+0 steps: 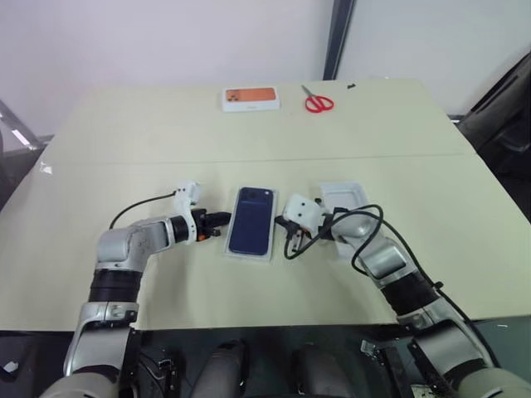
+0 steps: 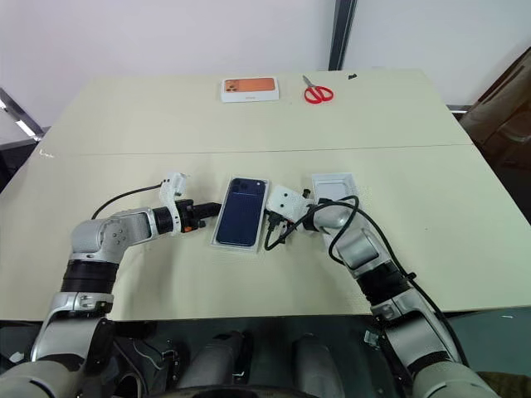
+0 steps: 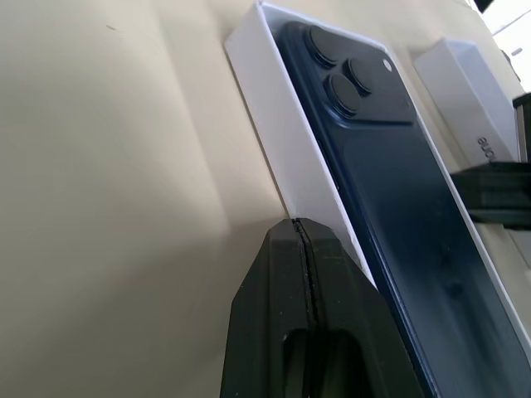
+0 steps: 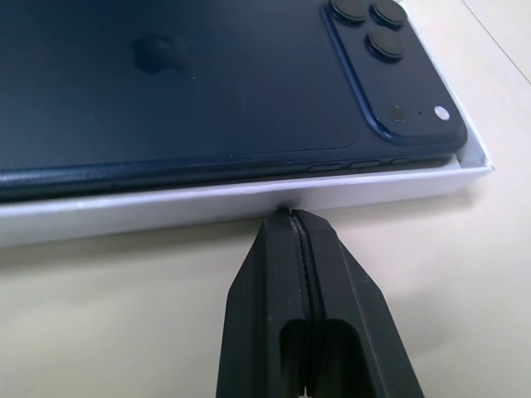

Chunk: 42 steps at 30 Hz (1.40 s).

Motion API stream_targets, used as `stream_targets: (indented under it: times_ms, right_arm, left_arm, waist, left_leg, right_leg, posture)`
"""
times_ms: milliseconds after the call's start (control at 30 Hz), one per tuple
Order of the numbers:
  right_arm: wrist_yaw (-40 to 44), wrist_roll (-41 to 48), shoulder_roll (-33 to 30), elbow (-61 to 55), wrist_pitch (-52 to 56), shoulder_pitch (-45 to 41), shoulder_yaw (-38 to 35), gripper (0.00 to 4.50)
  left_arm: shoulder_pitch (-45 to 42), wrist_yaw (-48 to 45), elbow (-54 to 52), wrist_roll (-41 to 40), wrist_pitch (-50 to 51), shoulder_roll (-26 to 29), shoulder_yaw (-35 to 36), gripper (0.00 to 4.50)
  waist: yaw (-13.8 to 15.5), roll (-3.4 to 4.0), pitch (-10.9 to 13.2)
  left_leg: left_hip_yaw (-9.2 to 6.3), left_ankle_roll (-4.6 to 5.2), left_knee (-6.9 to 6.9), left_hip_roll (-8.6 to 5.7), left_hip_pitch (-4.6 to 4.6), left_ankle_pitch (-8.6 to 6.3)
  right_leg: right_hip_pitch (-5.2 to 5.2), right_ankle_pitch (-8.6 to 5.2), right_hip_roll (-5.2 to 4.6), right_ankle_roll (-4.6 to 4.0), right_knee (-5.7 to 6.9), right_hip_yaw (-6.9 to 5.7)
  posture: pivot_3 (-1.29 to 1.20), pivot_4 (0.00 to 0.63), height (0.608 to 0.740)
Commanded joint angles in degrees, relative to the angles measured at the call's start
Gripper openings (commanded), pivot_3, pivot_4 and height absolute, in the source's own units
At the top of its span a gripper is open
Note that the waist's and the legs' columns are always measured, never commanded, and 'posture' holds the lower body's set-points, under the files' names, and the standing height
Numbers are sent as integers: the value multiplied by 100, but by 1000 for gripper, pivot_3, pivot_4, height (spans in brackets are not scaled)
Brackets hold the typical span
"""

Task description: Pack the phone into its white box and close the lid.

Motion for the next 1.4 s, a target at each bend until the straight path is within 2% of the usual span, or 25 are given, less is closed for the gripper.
stream_targets:
  times_ms: [33,300,667,967,1133,1400]
  right_arm:
    - [78,22,-131,-276,-22,86,-79,0]
    - [313,46,-527,-386,-63,224,-192,0]
    - [403,18,-869,-269,-127,240,-393,0]
    - [425,22,-1091,-6,-249,208,-534,0]
    - [419,-9,-1170,61,-328,195,-595,0]
    - [562,95,-1318,-285,-174,256,-711,0]
  left_arm:
    - [14,-91,-423,-141,140,-219,-223,13]
    - [-282,-99,-95,133,-53,-581,-466,13]
    - [-249,-141,10,326,-247,-886,-614,13]
    - [-610,-258,565,614,-666,-1201,-740,13]
    - [-708,-418,820,865,-969,-1267,-933,13]
    - [-872,-513,1065,1022,-1196,-1129,-799,13]
  waist:
    - [8,0,0]
    - [33,-1,0]
    - [64,-1,-1]
    - [146,-2,-1]
    - [144,-2,-1]
    - [138,-3,0]
  left_leg:
    - [0,0,1,0,0,0]
    - [-1,1,7,-2,1,0]
    - [-1,1,9,-2,1,0]
    - [-1,4,20,-4,1,-2]
    - [-1,4,21,-4,1,-2]
    - [-1,4,20,-3,1,-2]
  right_leg:
    - [1,0,0,0,0,0]
    - [9,0,-1,0,-2,-3]
    - [12,0,-2,0,-3,-3]
    - [20,0,-3,0,-4,-4]
    - [21,0,-2,0,-4,-5]
    - [18,0,-2,1,-4,-5]
  posture:
    - [0,150,734]
    - [0,150,734]
    - [0,150,734]
    - [0,150,734]
    - [0,150,734]
    - [0,150,734]
